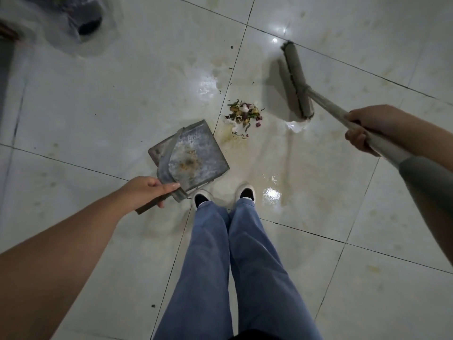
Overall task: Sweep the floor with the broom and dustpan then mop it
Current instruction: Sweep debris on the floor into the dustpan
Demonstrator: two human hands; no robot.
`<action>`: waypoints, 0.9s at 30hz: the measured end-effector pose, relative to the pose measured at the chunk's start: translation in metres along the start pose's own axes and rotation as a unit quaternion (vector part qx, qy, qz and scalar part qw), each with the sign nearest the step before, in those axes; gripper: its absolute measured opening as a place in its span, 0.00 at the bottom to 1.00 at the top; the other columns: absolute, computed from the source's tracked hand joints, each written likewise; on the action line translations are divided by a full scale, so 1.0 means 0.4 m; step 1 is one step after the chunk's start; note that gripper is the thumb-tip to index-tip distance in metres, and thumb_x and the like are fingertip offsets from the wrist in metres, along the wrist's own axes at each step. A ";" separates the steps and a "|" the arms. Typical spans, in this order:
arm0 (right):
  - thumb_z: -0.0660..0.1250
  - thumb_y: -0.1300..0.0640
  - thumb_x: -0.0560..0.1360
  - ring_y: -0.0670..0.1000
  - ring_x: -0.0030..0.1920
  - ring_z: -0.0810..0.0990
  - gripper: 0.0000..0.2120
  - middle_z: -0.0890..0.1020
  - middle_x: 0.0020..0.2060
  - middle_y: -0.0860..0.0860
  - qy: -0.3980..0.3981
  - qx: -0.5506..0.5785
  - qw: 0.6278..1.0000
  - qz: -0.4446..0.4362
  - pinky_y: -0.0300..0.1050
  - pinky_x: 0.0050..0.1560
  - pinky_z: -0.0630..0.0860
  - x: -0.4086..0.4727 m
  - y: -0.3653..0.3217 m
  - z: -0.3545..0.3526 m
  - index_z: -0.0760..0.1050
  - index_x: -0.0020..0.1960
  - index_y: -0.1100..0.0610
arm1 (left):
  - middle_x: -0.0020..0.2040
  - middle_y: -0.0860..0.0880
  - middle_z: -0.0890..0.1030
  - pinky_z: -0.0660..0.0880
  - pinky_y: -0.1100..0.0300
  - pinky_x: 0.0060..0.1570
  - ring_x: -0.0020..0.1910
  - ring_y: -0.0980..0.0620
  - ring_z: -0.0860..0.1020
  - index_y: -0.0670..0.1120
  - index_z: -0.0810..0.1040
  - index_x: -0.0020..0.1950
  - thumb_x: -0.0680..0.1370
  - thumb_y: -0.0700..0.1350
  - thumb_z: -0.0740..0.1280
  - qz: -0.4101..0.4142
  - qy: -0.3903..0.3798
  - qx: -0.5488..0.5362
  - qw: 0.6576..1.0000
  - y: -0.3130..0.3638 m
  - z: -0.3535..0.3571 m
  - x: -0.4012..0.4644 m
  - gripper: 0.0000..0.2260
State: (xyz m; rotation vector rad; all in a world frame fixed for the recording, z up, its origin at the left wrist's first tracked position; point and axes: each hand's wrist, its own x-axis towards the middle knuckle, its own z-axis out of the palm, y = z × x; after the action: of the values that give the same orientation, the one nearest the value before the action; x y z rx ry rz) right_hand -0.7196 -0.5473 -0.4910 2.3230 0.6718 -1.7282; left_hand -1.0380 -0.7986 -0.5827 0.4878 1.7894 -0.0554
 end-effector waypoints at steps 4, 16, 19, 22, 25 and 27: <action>0.53 0.55 0.81 0.42 0.11 0.60 0.11 0.64 0.13 0.49 -0.006 -0.004 1.000 0.025 0.28 0.12 0.58 -0.011 -0.013 0.010 0.62 0.41 0.56 | 0.27 0.52 0.81 0.67 0.61 0.34 0.33 0.52 0.74 0.44 0.80 0.31 0.71 0.61 0.67 0.015 0.025 -0.022 0.999 -0.021 0.008 -0.022 0.21; 0.52 0.56 0.81 0.42 0.11 0.61 0.12 0.63 0.13 0.48 -0.015 -0.035 0.999 0.033 0.27 0.12 0.58 -0.018 0.005 0.069 0.63 0.40 0.55 | 0.29 0.45 0.78 0.75 0.60 0.37 0.27 0.50 0.75 0.40 0.76 0.33 0.73 0.60 0.65 -0.014 0.050 -0.094 0.994 0.001 0.004 -0.020 0.23; 0.52 0.55 0.81 0.43 0.10 0.61 0.12 0.64 0.12 0.49 -0.009 -0.036 0.999 0.036 0.28 0.12 0.58 -0.024 -0.002 0.063 0.62 0.40 0.55 | 0.28 0.46 0.76 0.73 0.62 0.32 0.25 0.51 0.72 0.40 0.75 0.33 0.73 0.63 0.62 -0.013 0.049 -0.054 0.997 0.034 -0.013 -0.019 0.26; 0.53 0.55 0.81 0.43 0.10 0.61 0.12 0.65 0.13 0.50 0.009 -0.049 0.998 0.029 0.28 0.12 0.58 -0.024 -0.007 0.053 0.62 0.39 0.56 | 0.23 0.48 0.72 0.73 0.62 0.31 0.22 0.52 0.69 0.41 0.76 0.31 0.72 0.66 0.61 -0.011 0.059 -0.042 0.997 0.073 -0.039 -0.016 0.28; 0.53 0.57 0.81 0.42 0.10 0.60 0.12 0.65 0.23 0.51 0.021 -0.056 0.998 0.006 0.27 0.12 0.58 -0.020 -0.010 0.051 0.63 0.39 0.56 | 0.22 0.49 0.71 0.73 0.62 0.31 0.22 0.51 0.69 0.41 0.75 0.30 0.72 0.67 0.61 -0.012 0.050 -0.052 0.997 0.111 -0.048 -0.013 0.29; 0.52 0.58 0.81 0.42 0.10 0.60 0.12 0.62 0.29 0.50 0.020 -0.051 0.998 0.001 0.27 0.13 0.58 -0.013 -0.015 0.051 0.62 0.39 0.57 | 0.22 0.49 0.71 0.73 0.61 0.32 0.22 0.52 0.69 0.41 0.76 0.31 0.73 0.66 0.61 -0.019 0.029 -0.057 0.998 0.119 -0.044 -0.015 0.28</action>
State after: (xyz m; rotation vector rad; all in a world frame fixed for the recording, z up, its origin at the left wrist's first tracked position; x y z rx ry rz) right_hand -0.7410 -0.5514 -0.4919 2.2941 0.7459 -1.6102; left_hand -1.0360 -0.7518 -0.5618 0.3772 1.8481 0.0356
